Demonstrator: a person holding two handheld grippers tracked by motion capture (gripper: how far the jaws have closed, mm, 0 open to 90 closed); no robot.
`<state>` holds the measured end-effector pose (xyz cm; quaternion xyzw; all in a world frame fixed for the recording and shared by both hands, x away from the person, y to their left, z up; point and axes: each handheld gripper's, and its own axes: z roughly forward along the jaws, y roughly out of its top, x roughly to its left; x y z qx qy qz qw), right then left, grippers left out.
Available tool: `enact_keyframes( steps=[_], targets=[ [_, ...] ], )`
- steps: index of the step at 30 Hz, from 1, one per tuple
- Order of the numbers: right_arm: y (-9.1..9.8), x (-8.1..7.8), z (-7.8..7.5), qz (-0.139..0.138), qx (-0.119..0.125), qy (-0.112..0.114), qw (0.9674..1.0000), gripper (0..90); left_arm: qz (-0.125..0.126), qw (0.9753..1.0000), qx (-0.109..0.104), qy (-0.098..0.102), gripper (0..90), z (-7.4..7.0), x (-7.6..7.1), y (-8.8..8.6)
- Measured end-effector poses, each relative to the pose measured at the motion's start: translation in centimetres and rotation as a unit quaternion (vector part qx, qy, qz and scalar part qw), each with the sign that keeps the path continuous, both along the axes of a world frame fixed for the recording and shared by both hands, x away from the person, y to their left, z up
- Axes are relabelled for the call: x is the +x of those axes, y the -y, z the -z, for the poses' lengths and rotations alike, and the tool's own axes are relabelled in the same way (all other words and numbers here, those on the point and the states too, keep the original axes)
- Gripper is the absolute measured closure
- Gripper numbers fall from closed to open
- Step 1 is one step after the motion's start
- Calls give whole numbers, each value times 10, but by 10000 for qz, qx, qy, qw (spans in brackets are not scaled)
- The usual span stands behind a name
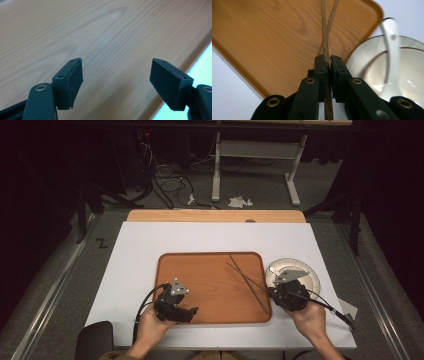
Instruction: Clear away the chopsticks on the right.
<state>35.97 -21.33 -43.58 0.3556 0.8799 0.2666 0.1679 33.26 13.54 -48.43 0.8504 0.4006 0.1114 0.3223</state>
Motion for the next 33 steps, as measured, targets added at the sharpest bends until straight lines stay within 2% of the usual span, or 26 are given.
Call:
enact_keyframes(
  steps=[6,13,20,29,33],
  targets=[
    [-16,6,17,-15,-191,-203,9996,851,5,10000,-23,4,268,0,0,0],
    [-27,9,30,-64,-77,-430,9990,844,22,10000,6,-6,268,0,0,0],
    [-34,10,41,-176,-88,-574,9982,844,30,10000,17,-6,268,0,0,1],
    [-38,11,49,-285,-229,-570,9977,815,28,10000,18,10,268,0,-1,1],
    [-37,10,46,-342,-179,-430,9983,793,32,10000,22,19,268,0,-1,1]
  ],
)
